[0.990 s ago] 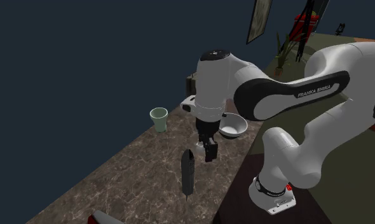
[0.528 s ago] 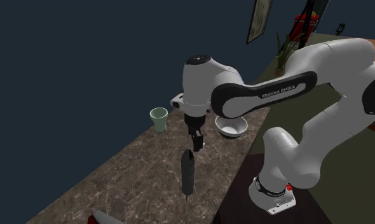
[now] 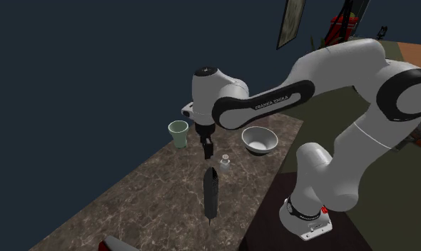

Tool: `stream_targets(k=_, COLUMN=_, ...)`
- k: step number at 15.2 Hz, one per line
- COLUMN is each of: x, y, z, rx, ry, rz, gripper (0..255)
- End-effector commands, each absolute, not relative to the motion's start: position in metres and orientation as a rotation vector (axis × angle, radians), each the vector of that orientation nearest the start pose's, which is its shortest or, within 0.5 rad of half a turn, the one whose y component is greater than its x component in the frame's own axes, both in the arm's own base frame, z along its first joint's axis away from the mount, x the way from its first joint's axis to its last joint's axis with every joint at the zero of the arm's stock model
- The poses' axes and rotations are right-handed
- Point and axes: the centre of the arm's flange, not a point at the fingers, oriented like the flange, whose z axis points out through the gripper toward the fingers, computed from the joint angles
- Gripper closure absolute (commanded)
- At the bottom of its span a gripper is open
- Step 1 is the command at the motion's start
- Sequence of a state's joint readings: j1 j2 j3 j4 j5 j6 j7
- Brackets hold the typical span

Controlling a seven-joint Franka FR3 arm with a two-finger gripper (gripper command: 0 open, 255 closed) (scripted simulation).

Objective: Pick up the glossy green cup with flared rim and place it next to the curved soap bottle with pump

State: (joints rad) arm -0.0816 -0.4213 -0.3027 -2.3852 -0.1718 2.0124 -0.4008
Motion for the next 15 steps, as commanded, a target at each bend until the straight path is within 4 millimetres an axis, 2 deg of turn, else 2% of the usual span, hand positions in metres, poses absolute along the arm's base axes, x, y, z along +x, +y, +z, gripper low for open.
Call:
stream_targets(k=1, x=0.402, y=-0.199, z=0.466, rx=-3.192, ry=-0.19, rz=-0.036, gripper=0)
stream_targets(k=15, x=0.474, y=-0.349, z=0.412, rx=-3.257, ry=-0.274, rz=-0.048, gripper=0)
